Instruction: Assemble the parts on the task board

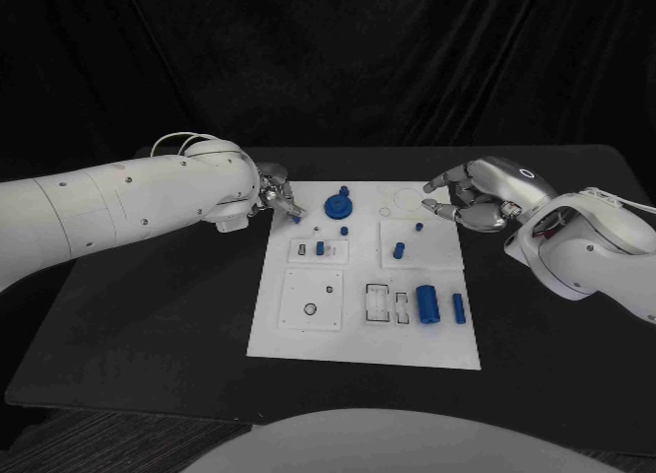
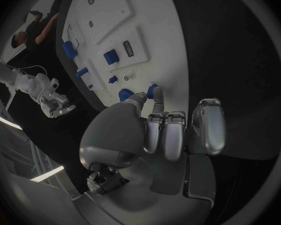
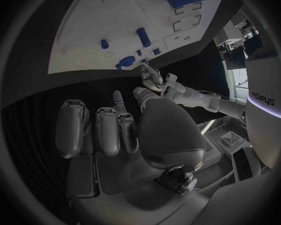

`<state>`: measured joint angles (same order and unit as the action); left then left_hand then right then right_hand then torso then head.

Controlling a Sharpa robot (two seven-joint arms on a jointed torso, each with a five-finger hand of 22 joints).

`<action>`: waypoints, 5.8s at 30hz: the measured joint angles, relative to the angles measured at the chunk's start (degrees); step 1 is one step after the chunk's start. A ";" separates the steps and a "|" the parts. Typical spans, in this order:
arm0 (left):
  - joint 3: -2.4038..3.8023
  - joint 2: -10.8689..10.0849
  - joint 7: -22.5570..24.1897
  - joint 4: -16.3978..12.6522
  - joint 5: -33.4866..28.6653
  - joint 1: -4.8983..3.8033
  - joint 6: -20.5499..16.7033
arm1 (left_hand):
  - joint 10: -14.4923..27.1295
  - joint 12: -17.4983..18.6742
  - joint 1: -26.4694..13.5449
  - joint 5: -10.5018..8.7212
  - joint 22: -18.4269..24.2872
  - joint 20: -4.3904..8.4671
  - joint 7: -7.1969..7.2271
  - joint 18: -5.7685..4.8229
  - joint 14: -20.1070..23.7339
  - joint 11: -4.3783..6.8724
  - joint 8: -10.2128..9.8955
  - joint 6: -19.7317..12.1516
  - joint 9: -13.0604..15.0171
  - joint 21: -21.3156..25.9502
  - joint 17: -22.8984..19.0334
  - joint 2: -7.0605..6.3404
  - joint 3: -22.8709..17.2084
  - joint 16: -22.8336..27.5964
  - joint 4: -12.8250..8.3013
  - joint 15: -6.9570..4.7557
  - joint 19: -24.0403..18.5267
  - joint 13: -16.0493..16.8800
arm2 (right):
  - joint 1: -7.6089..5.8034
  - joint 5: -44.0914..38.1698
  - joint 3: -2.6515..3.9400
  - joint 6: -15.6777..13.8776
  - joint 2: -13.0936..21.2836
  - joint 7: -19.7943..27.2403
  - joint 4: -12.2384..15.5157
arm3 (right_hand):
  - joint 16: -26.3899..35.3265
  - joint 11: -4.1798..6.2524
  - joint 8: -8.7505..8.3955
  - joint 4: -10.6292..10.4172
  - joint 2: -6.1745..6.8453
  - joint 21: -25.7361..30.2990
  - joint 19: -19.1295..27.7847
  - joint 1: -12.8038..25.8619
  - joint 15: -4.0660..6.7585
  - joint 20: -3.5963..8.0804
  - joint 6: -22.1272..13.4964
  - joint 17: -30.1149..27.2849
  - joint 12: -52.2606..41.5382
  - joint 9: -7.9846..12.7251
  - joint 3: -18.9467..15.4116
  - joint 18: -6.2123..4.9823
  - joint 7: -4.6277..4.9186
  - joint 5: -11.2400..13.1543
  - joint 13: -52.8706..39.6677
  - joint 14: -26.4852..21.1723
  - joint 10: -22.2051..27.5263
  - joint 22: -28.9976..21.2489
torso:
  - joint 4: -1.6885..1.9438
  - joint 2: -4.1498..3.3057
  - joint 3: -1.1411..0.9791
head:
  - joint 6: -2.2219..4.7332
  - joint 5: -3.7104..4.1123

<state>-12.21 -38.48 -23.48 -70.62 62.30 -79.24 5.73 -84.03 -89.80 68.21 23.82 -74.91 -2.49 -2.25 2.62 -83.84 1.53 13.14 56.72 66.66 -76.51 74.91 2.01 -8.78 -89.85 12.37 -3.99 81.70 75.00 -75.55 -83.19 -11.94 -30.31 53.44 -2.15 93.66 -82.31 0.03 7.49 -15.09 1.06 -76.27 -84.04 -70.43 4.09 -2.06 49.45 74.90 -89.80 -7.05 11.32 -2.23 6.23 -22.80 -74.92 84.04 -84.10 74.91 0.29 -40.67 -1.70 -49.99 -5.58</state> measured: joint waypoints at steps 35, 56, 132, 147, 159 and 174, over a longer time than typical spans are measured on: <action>0.04 -9.58 -1.44 -16.17 -1.02 -0.38 -7.17 | -0.02 0.00 -2.41 1.96 0.00 0.22 0.39 0.00 -0.21 0.40 1.16 2.05 1.02 -0.47 0.00 -6.44 -18.76 0.00 -4.25 -0.21 0.22 0.00 | 0.25 0.00 0.02 0.31 0.10 -0.17 -0.02 | 0.00 0.00 -0.23 0.80 -0.16 0.00 0.00 -1.19 0.00 0.00 0.40 0.00 0.00 0.10 0.80 -0.01 0.00 -0.97 0.01 0.00 0.00 0.03 | 0.01 0.18 -0.03 | -0.01 -0.29; -0.01 -10.80 -3.82 -19.59 -1.54 0.20 -7.02 | -0.02 0.00 -2.89 1.52 0.01 0.43 0.23 0.00 -0.21 0.40 1.14 2.22 1.01 -0.22 -0.01 -6.42 -19.08 0.00 -4.26 -0.21 0.00 0.00 | 0.44 0.00 0.01 0.47 0.04 -0.32 0.05 | 0.00 0.00 -0.23 1.34 0.30 0.00 0.00 -1.65 0.00 0.00 0.40 0.00 0.00 0.15 1.34 0.00 0.00 -2.00 0.01 0.00 0.00 0.01 | -0.01 -0.03 0.02 | -0.01 -0.75; 0.01 -9.91 -3.75 -18.40 -1.67 2.54 -5.18 | -0.01 0.88 -8.69 -12.70 -0.01 0.21 0.72 0.01 -0.21 0.39 0.67 2.59 0.19 1.11 0.04 -4.53 -13.87 0.00 -2.41 -0.21 -0.63 0.00 | 0.80 -0.01 0.01 0.73 -0.27 -0.35 -0.24 | 0.00 0.00 -0.46 1.67 0.54 0.01 0.00 -1.89 0.00 0.00 0.40 0.02 0.00 0.23 1.67 0.00 0.00 -2.88 0.00 0.00 0.00 0.02 | -0.06 -0.02 0.02 | -0.01 -0.99; -0.02 -10.07 -3.13 -18.57 -1.68 2.59 -5.37 | -0.02 0.88 -4.86 0.93 -0.01 0.21 0.30 0.01 -0.21 0.39 0.45 2.52 0.10 1.11 0.03 -4.37 -15.69 0.00 -6.84 -0.21 -0.63 0.00 | 0.88 -0.01 0.01 0.77 -0.34 -0.35 -0.33 | 0.00 0.00 -0.46 1.66 0.54 0.01 0.00 -1.88 0.00 0.00 0.40 0.01 0.00 0.23 1.66 0.00 -0.01 -2.88 0.00 0.00 0.00 0.01 | -0.01 -0.02 0.01 | -0.01 -1.05; -0.02 -10.87 -1.90 -19.51 -1.67 2.59 -7.40 | -0.01 0.88 -4.26 5.03 0.00 0.21 0.09 0.01 -0.21 0.40 0.72 2.11 0.98 1.11 0.02 -4.55 -17.58 0.00 -5.89 -0.21 -0.63 0.00 | 0.90 -0.01 0.01 0.79 -0.29 -0.35 -0.35 | 0.00 0.00 -0.46 1.66 0.53 0.01 0.00 -1.87 0.00 0.00 0.40 0.01 0.00 0.22 1.66 0.00 -0.01 -2.88 0.01 0.00 0.00 0.01 | -0.02 -0.02 0.01 | -0.01 -1.08; -0.02 -12.32 0.13 -21.47 0.50 2.61 -13.28 | -0.01 1.10 -4.52 2.07 0.00 0.21 0.31 0.01 -0.21 0.39 1.06 2.37 1.21 1.11 0.01 -5.23 -18.70 0.00 -6.37 -0.21 -0.62 0.00 | 0.92 -0.01 0.01 0.81 -0.24 -0.38 -0.36 | 0.00 0.00 -0.46 1.66 0.52 0.01 0.00 -1.87 0.00 0.00 0.40 0.01 0.00 0.22 1.66 0.00 -0.01 -2.88 0.01 0.00 0.00 0.00 | -0.01 -0.04 0.01 | -0.01 -1.07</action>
<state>-12.24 -50.80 -23.35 -92.10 62.80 -76.63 -7.56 -84.04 -88.70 63.69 25.89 -74.91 -2.28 -1.95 2.62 -84.05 1.92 14.20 59.09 67.87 -75.40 74.92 -3.22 -27.49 -89.85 6.00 -4.20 81.08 75.00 -74.64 -83.20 -11.94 -29.50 53.21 -2.52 93.30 -82.31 0.04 7.03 -13.42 1.58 -76.26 -84.04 -72.30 4.09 -2.06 49.85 74.91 -89.80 -6.83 12.98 -2.24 6.22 -25.69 -74.91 84.04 -84.10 74.91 0.27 -40.70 -1.69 -49.99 -6.65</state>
